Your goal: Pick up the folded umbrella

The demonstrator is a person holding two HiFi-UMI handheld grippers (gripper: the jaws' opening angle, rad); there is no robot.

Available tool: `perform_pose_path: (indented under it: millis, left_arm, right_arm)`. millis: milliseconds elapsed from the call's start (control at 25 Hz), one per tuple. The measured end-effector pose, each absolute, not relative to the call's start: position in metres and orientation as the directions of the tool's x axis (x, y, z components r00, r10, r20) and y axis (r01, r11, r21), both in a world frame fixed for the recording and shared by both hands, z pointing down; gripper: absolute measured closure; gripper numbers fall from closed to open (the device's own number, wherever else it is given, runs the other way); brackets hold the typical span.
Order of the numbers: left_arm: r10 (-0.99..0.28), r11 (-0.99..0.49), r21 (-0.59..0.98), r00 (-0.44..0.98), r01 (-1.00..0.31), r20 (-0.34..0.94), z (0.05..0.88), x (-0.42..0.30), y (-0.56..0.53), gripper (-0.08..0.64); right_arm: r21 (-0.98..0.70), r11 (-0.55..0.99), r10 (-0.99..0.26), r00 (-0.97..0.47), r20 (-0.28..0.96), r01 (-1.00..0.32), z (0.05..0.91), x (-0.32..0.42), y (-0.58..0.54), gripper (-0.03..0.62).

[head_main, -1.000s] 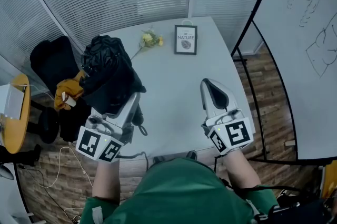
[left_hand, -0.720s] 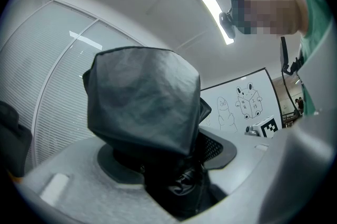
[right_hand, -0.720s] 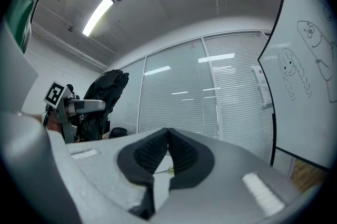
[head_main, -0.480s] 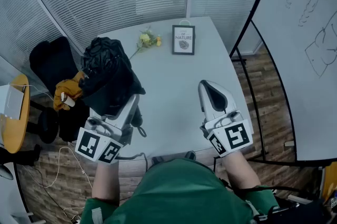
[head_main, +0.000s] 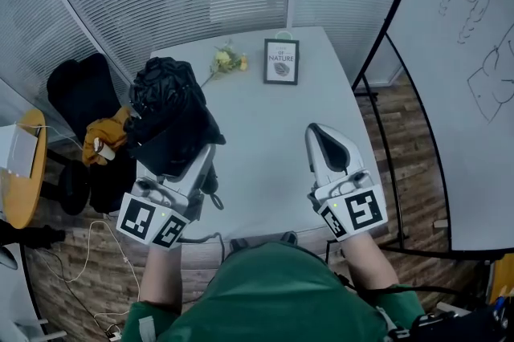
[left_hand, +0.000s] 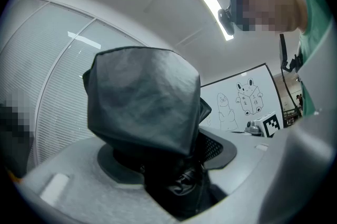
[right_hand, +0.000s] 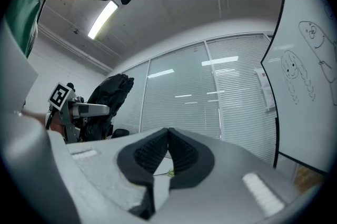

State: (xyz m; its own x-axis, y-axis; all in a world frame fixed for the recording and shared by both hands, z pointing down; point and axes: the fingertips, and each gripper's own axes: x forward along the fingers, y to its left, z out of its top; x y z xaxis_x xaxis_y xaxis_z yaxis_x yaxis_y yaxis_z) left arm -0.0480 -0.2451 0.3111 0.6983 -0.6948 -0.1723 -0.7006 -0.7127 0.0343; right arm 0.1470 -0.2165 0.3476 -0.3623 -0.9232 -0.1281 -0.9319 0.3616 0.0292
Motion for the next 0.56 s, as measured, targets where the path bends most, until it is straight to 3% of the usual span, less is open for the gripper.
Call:
perform_pose_path:
  millis: [560]
  left_arm:
    - [-0.682,-0.729,-0.007,0.728,-0.684,-0.071,0.339,-0.07,-0.255,0.268]
  right_arm:
    - [0.033,0.352,-0.929,-0.354,-0.107,-0.935,0.351,0.121,-0.222,0.589]
